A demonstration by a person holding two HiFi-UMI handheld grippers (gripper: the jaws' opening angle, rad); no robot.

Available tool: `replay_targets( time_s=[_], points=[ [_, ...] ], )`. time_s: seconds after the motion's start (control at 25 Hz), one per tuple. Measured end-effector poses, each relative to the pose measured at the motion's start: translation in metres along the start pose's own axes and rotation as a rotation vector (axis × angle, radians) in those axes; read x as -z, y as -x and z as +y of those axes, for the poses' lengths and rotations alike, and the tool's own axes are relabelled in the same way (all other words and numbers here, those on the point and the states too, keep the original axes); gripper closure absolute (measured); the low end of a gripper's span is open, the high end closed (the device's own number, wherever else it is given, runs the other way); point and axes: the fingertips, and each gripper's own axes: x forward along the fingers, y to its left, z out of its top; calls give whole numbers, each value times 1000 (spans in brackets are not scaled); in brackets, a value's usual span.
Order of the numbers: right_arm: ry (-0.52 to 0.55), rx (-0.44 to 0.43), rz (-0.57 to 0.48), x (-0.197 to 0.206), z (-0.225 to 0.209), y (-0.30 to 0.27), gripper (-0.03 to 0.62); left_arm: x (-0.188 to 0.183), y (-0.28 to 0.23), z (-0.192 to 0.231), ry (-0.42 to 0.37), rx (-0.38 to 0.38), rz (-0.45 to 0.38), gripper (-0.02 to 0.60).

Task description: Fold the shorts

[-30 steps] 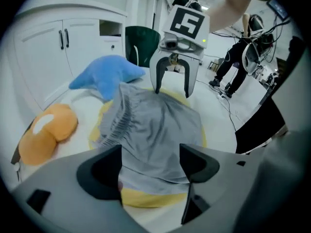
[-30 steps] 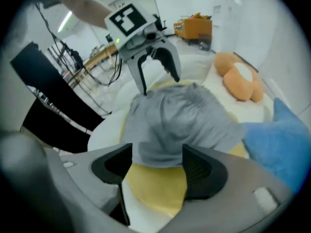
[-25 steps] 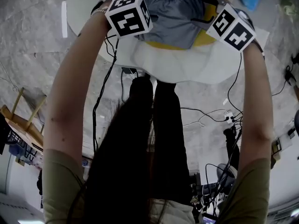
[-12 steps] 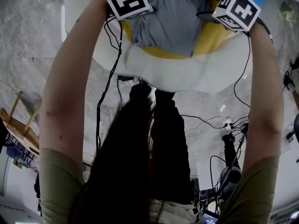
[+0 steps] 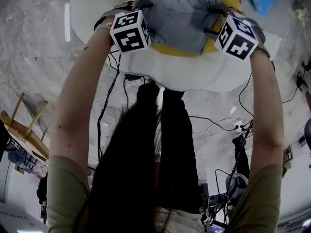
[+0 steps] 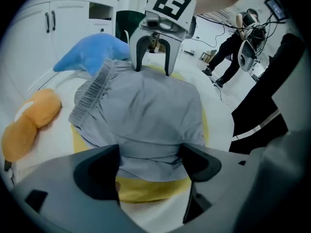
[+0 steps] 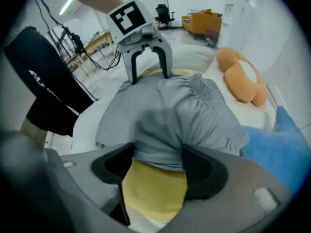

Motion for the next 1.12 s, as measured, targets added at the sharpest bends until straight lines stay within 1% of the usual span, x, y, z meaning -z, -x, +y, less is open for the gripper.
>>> replay_targets(
  time_s=[0.16, 0.24, 0.28, 0.32, 0.36, 0.44, 0.48, 0.52, 0.56, 0.64, 0.76, 0.84, 0.92, 1.0, 1.12],
  points=[
    [-34, 81, -45, -8, -4, 10, 278, -3, 10, 8, 17, -54, -24, 192],
    [-32, 118, -93, -23, 14, 17, 278, -14, 23, -3, 46, -90, -73, 192],
    [-23, 131, -111, -30, 27, 18, 278, -20, 28, -12, 56, -100, -104, 192],
    [-12, 137, -115, -34, 41, 15, 278, -24, 28, -24, 53, -98, -118, 192],
    [-4, 137, -106, -35, 53, 9, 278, -23, 25, -36, 34, -87, -108, 192],
    [-11, 135, -64, -23, 70, -6, 278, -9, 10, -54, -18, -63, -37, 192],
    [-25, 141, -46, -14, 75, -13, 278, 1, 3, -59, -30, -57, -1, 192],
    [-39, 151, -38, -6, 77, -18, 278, 11, -3, -62, -26, -55, 20, 192],
    [-48, 164, -41, 0, 76, -21, 278, 18, -6, -61, -12, -60, 22, 192],
    [-40, 193, -55, 5, 72, -23, 278, 23, -8, -56, 7, -80, -3, 192],
    [-22, 195, -56, 2, 73, -22, 278, 24, -7, -57, 5, -83, -2, 192],
    [-38, 202, -90, -5, 72, -11, 278, 18, -1, -55, 59, -82, -16, 192],
    [-90, 218, -178, -20, 74, 11, 278, 7, 16, -53, 148, -94, -71, 192],
    [-165, 251, -303, -39, 79, 46, 278, -9, 45, -53, 252, -120, -164, 192],
    [-299, 339, -490, -67, 87, 117, 278, -42, 116, -57, 415, -180, -348, 192]
  ],
)
